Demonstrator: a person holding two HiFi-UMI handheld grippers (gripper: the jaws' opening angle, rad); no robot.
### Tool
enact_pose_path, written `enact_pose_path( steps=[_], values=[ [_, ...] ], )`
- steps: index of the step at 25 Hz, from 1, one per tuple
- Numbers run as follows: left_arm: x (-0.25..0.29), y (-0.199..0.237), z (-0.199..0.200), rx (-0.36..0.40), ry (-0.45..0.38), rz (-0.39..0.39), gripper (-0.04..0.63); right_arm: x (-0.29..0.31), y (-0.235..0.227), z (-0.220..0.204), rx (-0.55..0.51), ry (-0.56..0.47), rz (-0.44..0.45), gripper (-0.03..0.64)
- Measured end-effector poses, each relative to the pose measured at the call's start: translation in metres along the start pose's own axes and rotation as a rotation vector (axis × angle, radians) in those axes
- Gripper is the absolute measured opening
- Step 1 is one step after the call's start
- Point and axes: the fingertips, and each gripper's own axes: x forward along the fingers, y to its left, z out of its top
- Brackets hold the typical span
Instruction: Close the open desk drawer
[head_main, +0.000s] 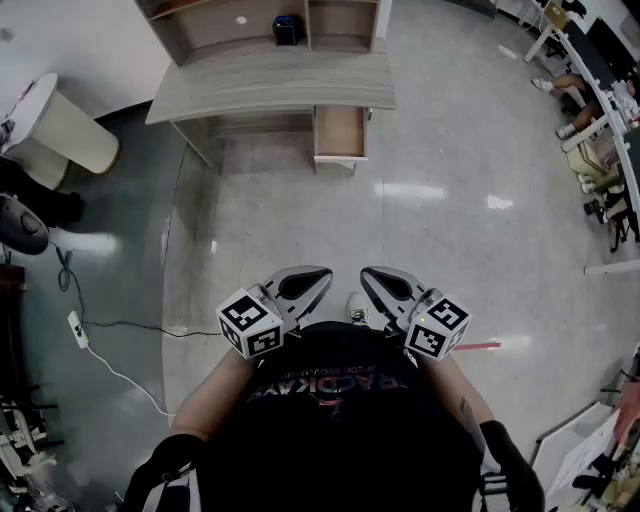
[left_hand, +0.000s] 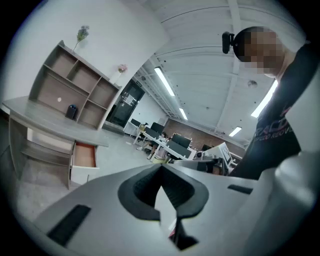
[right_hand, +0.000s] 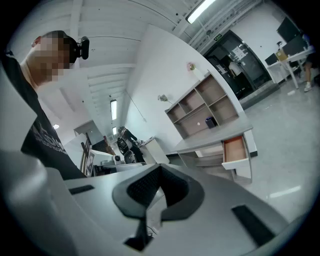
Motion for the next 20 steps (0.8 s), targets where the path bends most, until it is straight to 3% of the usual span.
enact_pose_path(
  steps=[14, 20],
  values=[
    [0.001, 0.0, -0.003, -0.007, 0.001, 0.001, 0.003, 0.0, 0.005, 0.003, -0.003, -0.021, 0.047, 0.009],
    [0.002, -0.001, -0.002, -0.009, 0.007, 0.004, 0.002, 0.004, 0.012, 0.004, -0.064, 0.005, 0.073, 0.008]
  ],
)
